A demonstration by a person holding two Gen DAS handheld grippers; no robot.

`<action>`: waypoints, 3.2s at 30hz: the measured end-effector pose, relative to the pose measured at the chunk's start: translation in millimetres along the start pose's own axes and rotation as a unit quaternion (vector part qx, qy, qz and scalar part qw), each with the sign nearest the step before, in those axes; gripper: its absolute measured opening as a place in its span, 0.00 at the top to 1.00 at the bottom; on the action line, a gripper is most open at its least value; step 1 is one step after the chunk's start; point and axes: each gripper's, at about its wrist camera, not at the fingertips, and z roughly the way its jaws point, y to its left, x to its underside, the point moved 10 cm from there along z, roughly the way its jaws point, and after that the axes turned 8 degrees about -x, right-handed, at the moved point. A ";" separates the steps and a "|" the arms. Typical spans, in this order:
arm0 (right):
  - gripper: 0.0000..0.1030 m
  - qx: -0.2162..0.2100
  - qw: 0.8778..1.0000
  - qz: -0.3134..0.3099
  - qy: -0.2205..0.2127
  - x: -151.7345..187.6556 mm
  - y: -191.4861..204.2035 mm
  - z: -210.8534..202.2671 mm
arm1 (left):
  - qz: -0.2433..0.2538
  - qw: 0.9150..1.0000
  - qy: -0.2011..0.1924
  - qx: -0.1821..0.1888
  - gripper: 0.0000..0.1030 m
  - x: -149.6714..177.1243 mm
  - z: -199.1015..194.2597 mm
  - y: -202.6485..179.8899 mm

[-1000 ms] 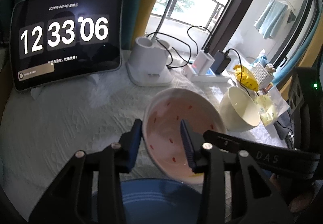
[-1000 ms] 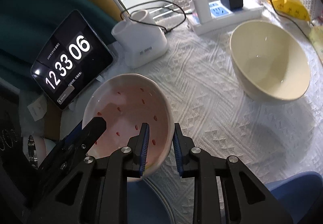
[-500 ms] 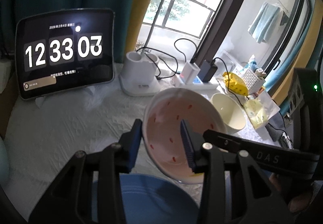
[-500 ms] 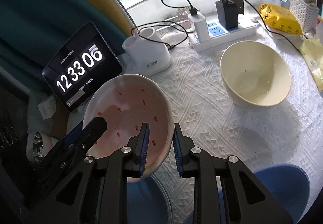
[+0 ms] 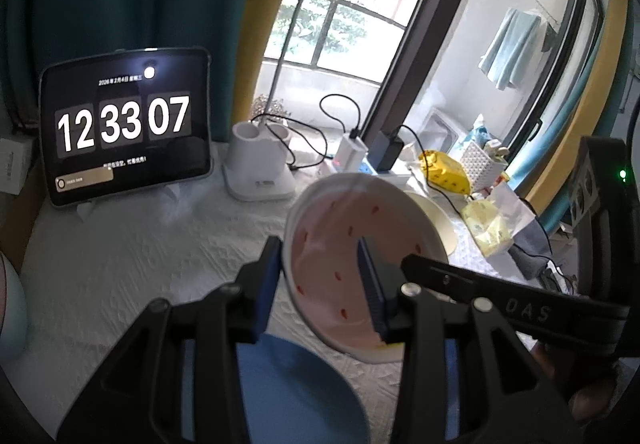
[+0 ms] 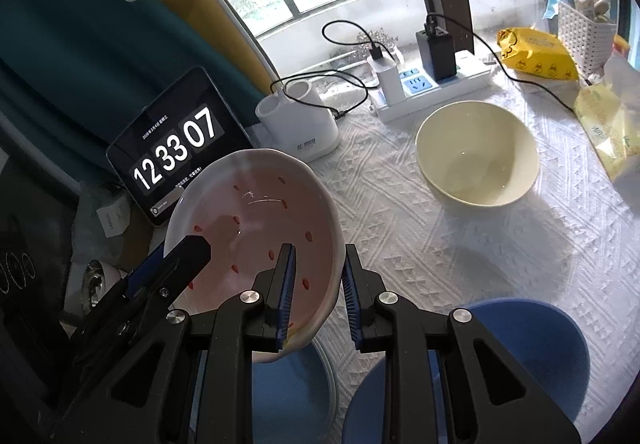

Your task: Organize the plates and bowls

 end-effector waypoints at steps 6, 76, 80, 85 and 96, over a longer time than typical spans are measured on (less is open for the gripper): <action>0.76 -0.003 1.000 -0.001 -0.009 3.3 0.5 -15.1 | 0.003 1.000 -0.007 0.002 0.62 1.9 -11.7 -8.7; 0.76 0.037 0.997 0.071 0.009 98.5 -121.3 -88.9 | 0.072 0.994 0.077 0.028 0.62 126.1 -14.1 -131.1; 0.76 0.044 0.997 0.067 0.016 103.4 -121.1 -86.6 | 0.081 0.993 0.085 0.024 0.62 132.3 -11.2 -128.6; 0.76 0.048 0.997 0.063 0.020 105.4 -120.7 -84.1 | 0.085 0.992 0.087 0.021 0.62 134.8 -10.2 -126.3; 0.76 0.054 0.997 0.057 0.023 105.1 -118.6 -82.5 | 0.082 0.991 0.098 0.028 0.60 135.3 -9.0 -122.7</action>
